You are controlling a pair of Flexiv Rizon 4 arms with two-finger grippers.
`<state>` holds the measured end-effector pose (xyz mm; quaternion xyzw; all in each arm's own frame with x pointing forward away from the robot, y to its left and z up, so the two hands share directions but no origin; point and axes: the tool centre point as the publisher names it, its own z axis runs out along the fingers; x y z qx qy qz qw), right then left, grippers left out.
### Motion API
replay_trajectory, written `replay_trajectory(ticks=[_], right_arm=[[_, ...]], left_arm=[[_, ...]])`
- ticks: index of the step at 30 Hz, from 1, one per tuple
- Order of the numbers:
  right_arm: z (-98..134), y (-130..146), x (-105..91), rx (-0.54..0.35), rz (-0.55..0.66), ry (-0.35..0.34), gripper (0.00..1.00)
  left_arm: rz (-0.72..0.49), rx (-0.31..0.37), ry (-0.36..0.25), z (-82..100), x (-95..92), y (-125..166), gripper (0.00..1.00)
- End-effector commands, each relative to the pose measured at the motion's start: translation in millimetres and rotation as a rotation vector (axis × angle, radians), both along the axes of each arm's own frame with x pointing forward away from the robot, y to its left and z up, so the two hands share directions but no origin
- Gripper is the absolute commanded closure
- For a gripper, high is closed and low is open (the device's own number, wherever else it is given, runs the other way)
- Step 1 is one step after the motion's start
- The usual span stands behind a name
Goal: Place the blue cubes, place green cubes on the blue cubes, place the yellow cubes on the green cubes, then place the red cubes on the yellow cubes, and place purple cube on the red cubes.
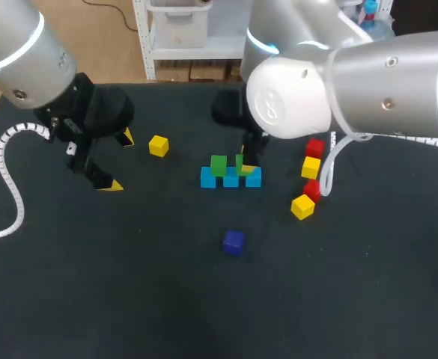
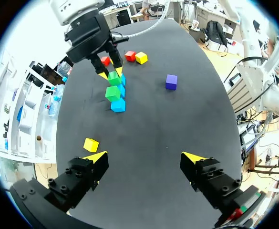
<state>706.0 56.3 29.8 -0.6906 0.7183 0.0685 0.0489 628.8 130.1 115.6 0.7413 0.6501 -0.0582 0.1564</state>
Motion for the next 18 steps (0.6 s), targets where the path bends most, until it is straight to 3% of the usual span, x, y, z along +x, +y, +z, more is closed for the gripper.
replay_trajectory(ticks=[1,18], right_arm=[[-1.3,-0.2,1.4,-0.001,0.001,0.006,1.00],[-0.8,-1.6,3.4,0.003,-0.004,0.002,1.00]], left_arm=[[-0.003,-0.003,-0.001,-0.4,0.2,0.9,0.00],[-0.003,-0.003,-0.001,-0.4,0.2,0.9,0.00]])
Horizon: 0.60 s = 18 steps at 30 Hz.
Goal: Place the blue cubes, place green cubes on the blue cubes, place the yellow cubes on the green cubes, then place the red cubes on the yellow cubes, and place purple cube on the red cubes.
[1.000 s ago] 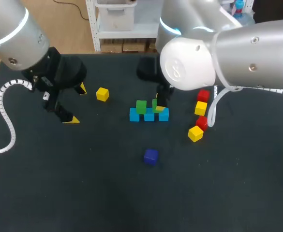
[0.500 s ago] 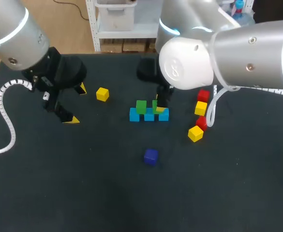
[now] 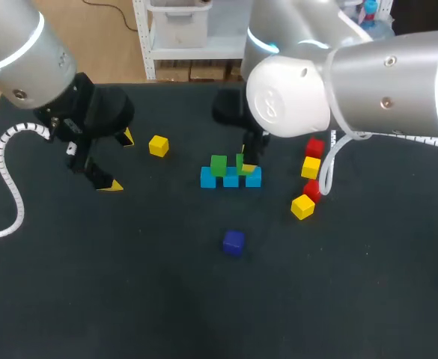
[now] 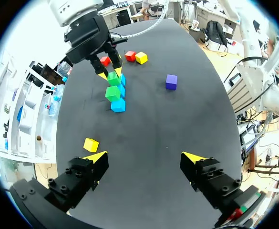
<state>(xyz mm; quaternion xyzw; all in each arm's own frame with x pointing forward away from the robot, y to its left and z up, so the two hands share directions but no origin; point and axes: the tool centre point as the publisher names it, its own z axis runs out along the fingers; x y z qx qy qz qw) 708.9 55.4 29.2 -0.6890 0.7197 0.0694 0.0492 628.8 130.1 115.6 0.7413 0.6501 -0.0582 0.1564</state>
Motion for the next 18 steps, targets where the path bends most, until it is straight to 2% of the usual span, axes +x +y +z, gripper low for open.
replay_trajectory(ticks=[1,18], right_arm=[[-0.2,-0.7,0.5,0.001,0.000,0.001,1.00],[-1.2,-1.2,0.1,0.000,-0.002,0.007,1.00]], left_arm=[[-0.003,-0.003,-0.001,-0.4,0.2,0.9,0.00],[-0.003,-0.003,-0.001,-0.4,0.2,0.9,0.00]])
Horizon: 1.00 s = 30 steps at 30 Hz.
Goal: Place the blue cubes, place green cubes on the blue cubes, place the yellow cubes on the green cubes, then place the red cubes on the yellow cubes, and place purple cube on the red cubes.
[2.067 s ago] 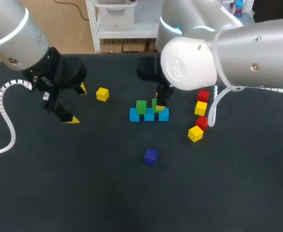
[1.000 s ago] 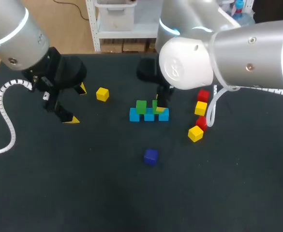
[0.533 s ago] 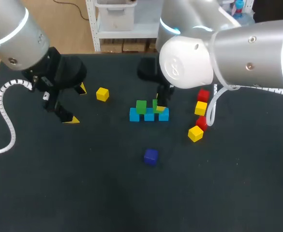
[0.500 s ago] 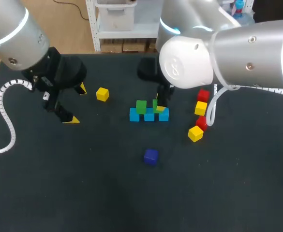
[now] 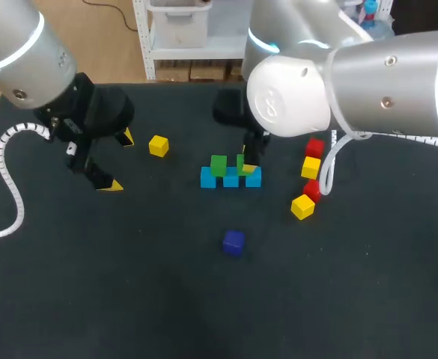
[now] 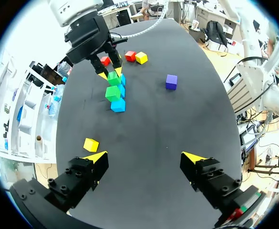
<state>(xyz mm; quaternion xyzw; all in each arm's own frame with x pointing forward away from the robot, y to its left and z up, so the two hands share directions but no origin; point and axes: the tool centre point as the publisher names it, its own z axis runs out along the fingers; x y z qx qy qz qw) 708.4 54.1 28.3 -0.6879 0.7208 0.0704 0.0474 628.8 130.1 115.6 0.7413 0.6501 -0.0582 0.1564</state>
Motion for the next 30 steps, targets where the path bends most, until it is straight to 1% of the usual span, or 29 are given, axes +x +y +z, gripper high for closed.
replay_trajectory(ticks=[1,16,17,19,20,21,24,26,28,30], right_arm=[[-0.3,0.1,0.6,0.001,0.001,0.002,1.00],[-1.8,2.3,1.2,0.001,0.004,0.006,1.00],[-1.8,2.4,1.2,0.001,0.004,0.006,0.98],[-1.9,2.6,1.4,0.001,0.005,0.006,0.90],[-2.0,2.7,1.5,0.002,0.005,0.007,0.88],[-2.0,2.7,1.5,0.002,0.006,0.007,0.82],[-2.2,2.8,1.7,0.002,0.006,0.008,0.76],[-2.2,2.8,1.8,0.002,0.006,0.009,0.67],[-2.3,2.7,2.0,0.001,0.005,0.010,0.64],[-2.4,2.5,2.3,0.001,0.004,0.010,0.63]], left_arm=[[-0.003,-0.003,-0.001,-0.4,0.2,0.9,0.00],[-0.003,-0.003,-0.001,-0.4,0.2,0.9,0.00],[-0.003,-0.003,-0.001,-0.4,0.2,0.9,0.00],[-0.003,-0.003,-0.001,-0.4,0.2,0.9,0.00],[-0.003,-0.003,-0.001,-0.4,0.2,0.9,0.00],[-0.003,-0.003,-0.001,-0.4,0.2,0.9,0.00],[-0.003,-0.003,-0.001,-0.4,0.2,0.9,0.00],[-0.003,-0.003,-0.001,-0.4,0.2,0.9,0.00],[-0.003,-0.003,-0.001,-0.4,0.2,0.9,0.00],[-0.003,-0.003,-0.001,-0.4,0.2,0.9,0.00]])
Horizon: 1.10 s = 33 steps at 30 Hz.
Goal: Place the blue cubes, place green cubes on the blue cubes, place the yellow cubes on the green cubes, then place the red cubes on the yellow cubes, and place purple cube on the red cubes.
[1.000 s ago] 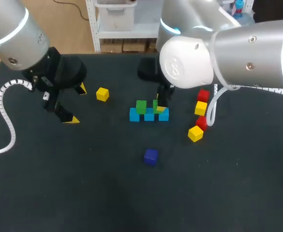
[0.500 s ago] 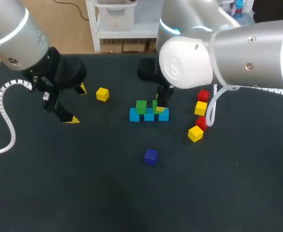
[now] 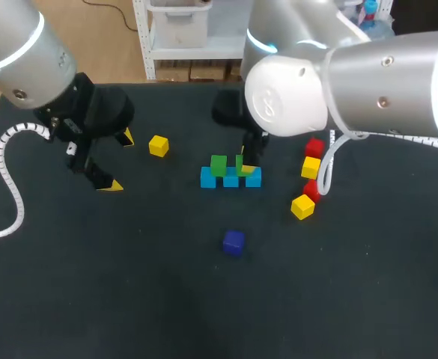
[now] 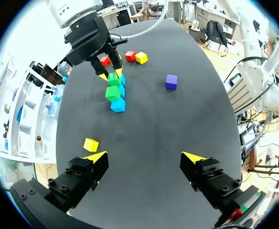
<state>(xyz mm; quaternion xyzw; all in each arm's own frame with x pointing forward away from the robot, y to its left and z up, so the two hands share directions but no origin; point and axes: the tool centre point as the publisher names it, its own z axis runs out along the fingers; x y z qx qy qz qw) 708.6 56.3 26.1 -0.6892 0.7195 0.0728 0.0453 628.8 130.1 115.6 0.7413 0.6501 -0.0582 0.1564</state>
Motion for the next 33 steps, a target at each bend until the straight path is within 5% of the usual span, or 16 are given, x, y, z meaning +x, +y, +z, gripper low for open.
replay_trajectory(ticks=[1,17,20,33], right_arm=[[0,0,2.1,0.000,0.000,0.004,0.60],[1,-1,1.8,0.002,0.002,0.007,0.51],[5,-2,0.5,0.002,0.007,0.007,0.00],[52,-31,-6.4,0.051,0.039,-0.019,0.00]], left_arm=[[-0.003,-0.003,-0.001,-0.4,0.2,1,0.00],[-0.003,-0.003,-0.001,-0.4,0.2,1,0.00],[-0.003,-0.003,-0.001,-0.4,0.2,1,0.00],[-0.003,-0.003,-0.001,-0.4,0.2,1,0.00]])
